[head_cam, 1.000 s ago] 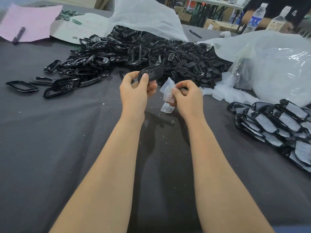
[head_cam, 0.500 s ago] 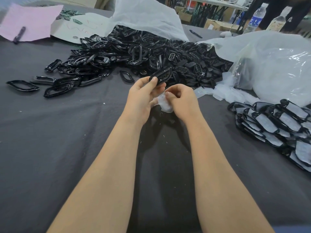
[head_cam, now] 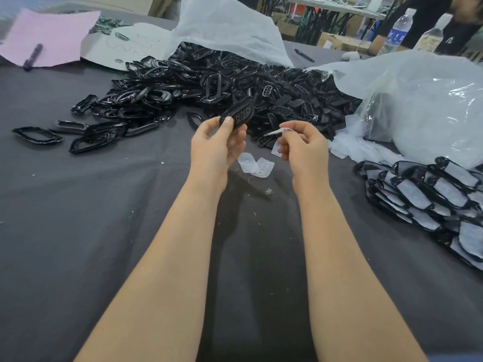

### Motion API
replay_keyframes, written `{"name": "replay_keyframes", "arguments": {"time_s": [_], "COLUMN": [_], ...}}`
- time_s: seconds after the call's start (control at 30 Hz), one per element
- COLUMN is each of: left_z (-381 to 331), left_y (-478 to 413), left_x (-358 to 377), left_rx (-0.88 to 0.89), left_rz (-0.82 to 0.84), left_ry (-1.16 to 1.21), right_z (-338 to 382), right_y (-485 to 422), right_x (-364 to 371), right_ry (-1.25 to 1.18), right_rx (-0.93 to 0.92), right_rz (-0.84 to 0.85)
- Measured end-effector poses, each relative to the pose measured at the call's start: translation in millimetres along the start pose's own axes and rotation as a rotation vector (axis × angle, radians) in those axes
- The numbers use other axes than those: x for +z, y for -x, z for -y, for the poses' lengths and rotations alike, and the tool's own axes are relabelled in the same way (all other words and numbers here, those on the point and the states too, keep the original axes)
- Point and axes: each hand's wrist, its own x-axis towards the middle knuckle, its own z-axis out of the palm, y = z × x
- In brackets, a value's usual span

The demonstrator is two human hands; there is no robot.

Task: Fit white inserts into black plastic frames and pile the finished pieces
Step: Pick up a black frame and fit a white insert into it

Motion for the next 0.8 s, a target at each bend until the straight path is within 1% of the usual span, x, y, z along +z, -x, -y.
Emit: {"name": "replay_keyframes", "arguments": {"time_s": [0.1, 0.17, 0.23, 0.33, 0.4, 0.5, 0.53, 0.6, 0.7, 0.8], "left_z": [4, 7, 8, 8, 8, 8, 8, 8, 8, 8], "left_y": [-2, -2, -1, -2, -1, -1, 0, 0, 2, 4], "left_x": [-2, -3, -4, -3, -3, -2, -2, -1, -1, 0], "left_rx": [0.192, 0.251, 0.273, 0.289, 0.29, 0.287, 0.286, 0.283, 0.3, 0.322], "left_rz": [-0.098, -0.106, -0.101, -0.096, -0.092, -0.077, -0.064, -0.029, 0.025, 0.083], "left_ry": [-0.296, -0.403, -0.444, -0.474, -0.477, -0.495, -0.507, -0.529, -0.556, -0.564], "right_z": [1, -1, -2, 1, 5, 11, 12, 11, 8, 7], "right_y": [0, 1, 2, 2, 3, 6, 7, 10, 13, 14], "right_x": [6, 6, 5, 4, 4, 4, 4, 7, 12, 13], "right_ry": [-0.112, -0.073, -0.024, -0.031, -0.062, -0.176, -0.152, 0.003, 0.249, 0.314], "right_rx": [0.069, 0.023, -0.049, -0.106, -0.106, -0.072, -0.087, -0.148, -0.248, -0.318], "right_rz": [0.014, -0.009, -0.038, -0.043, 0.019, 0.177, 0.216, 0.237, 0.151, 0.073]}}
